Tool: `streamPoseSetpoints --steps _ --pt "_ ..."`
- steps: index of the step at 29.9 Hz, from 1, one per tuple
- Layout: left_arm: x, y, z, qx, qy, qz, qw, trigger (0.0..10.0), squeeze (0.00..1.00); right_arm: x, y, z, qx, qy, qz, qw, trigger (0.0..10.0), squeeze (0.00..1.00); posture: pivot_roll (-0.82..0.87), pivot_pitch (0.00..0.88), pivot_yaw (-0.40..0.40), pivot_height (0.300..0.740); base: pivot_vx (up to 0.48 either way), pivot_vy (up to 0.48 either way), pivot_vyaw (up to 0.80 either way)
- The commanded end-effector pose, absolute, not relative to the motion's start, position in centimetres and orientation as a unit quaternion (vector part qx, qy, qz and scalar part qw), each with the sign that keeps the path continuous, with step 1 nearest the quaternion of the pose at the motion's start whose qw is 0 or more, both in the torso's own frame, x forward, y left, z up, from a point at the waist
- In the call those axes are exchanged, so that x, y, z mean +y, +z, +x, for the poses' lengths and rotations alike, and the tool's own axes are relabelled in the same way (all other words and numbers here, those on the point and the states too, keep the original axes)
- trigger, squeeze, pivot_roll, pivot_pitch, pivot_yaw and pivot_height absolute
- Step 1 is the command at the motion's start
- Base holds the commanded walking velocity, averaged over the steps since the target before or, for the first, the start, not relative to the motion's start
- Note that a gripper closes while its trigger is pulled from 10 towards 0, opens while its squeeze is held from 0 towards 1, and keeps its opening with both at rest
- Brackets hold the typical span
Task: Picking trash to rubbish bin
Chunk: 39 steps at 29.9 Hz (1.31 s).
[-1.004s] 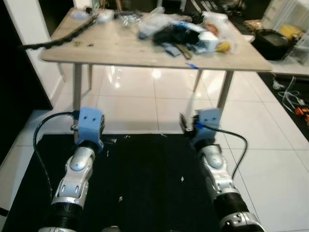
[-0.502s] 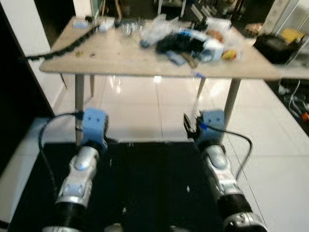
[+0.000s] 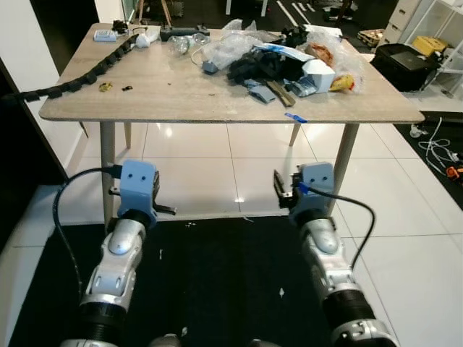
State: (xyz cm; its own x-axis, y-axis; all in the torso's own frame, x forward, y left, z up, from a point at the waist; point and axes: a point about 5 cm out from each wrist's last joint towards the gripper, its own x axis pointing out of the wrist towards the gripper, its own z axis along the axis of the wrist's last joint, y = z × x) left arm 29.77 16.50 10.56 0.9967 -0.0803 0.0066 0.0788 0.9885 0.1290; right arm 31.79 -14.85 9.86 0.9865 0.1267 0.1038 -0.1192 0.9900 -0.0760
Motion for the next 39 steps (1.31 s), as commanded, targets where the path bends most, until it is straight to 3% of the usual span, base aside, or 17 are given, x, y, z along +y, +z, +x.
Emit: streamPoseSetpoints --steps 1,11,39 --pt "15.9 10.4 29.7 -0.003 -0.049 0.066 0.997 10.0 0.00 -15.9 9.5 31.7 -0.044 0.046 -0.041 0.997 10.0 0.00 0.03 0.013 -0.051 0.740 0.266 0.000 -0.63" --pt "15.9 10.4 29.7 -0.002 -0.050 0.066 0.997 10.0 0.00 -15.9 9.5 31.6 -0.042 0.045 -0.039 0.997 10.0 0.00 0.03 0.015 -0.050 0.740 0.266 0.000 -0.42" --pt "15.5 11.0 29.8 -0.013 -0.058 0.068 0.996 10.0 0.00 -16.2 10.6 31.8 -0.071 0.034 -0.041 0.996 10.0 0.00 0.03 0.000 -0.046 0.740 0.266 0.000 0.00"
